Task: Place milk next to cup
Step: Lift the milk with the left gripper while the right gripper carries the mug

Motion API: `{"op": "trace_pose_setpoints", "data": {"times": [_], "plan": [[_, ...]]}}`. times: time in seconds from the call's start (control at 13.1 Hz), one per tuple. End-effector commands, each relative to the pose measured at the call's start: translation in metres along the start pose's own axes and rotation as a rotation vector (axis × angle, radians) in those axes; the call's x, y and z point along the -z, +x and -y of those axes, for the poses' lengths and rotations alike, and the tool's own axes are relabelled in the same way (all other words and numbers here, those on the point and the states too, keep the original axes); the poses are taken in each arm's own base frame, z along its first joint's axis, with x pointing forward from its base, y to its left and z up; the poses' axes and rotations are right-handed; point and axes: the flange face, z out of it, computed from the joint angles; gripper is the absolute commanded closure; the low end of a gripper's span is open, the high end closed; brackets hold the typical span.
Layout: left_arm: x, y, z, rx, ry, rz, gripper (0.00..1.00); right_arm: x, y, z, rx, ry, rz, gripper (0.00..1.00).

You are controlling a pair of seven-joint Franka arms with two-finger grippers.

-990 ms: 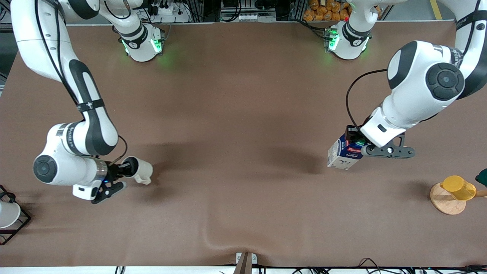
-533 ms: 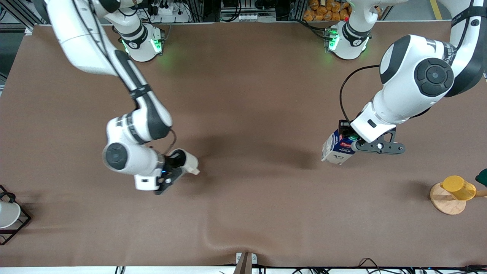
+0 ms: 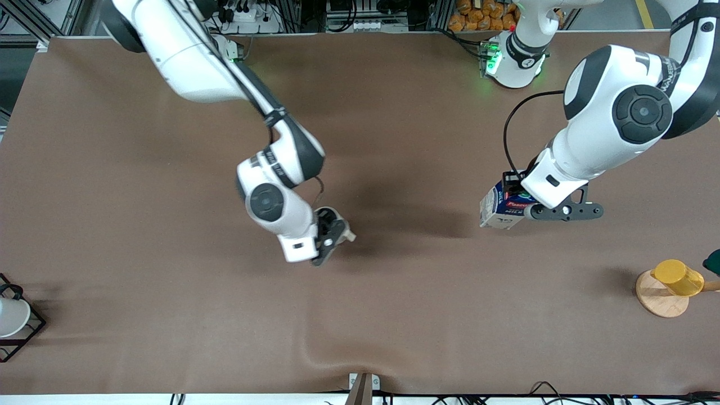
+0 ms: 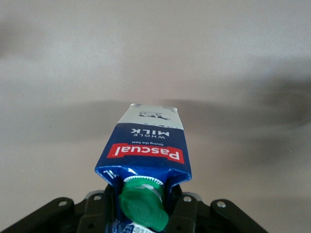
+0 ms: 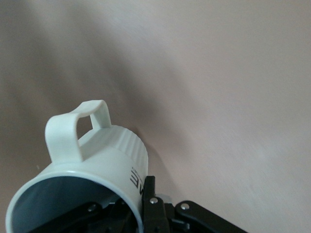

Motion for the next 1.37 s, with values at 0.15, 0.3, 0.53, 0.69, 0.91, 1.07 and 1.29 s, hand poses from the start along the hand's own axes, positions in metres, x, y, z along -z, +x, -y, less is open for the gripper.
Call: {"op": "trace_pose_setpoints", "data": {"times": [0.15,0.3,0.53,0.69,0.91,1.07,1.29], "plan": [[0.003,-0.024,-0.037,0.024,0.016,0.039,0.69,-0.01,0.026,0.024,0.14,-0.133,0.049,1.0],[-0.001,-0.035,-0.053,-0.005,0.026,0.065,0.68,-0.009,0.026,0.027,0.168,-0.16,0.078,1.0],[-0.012,-0.046,-0.08,0.009,0.03,0.088,0.68,-0.011,0.009,0.024,0.149,-0.152,0.199,1.0],[-0.02,-0.053,-0.098,0.037,0.032,0.104,0.68,-0.017,0.0,0.029,0.119,-0.149,0.239,1.0],[-0.028,-0.052,-0.093,0.065,0.05,0.137,0.68,-0.021,-0.008,0.033,0.014,-0.137,0.29,0.92],[-0.028,-0.052,-0.083,0.074,0.078,0.158,0.68,-0.022,-0.005,0.042,-0.052,-0.143,0.285,0.0],[-0.025,-0.051,-0.076,0.09,0.088,0.165,0.68,-0.001,0.0,0.044,-0.087,-0.15,0.252,0.0]]}}
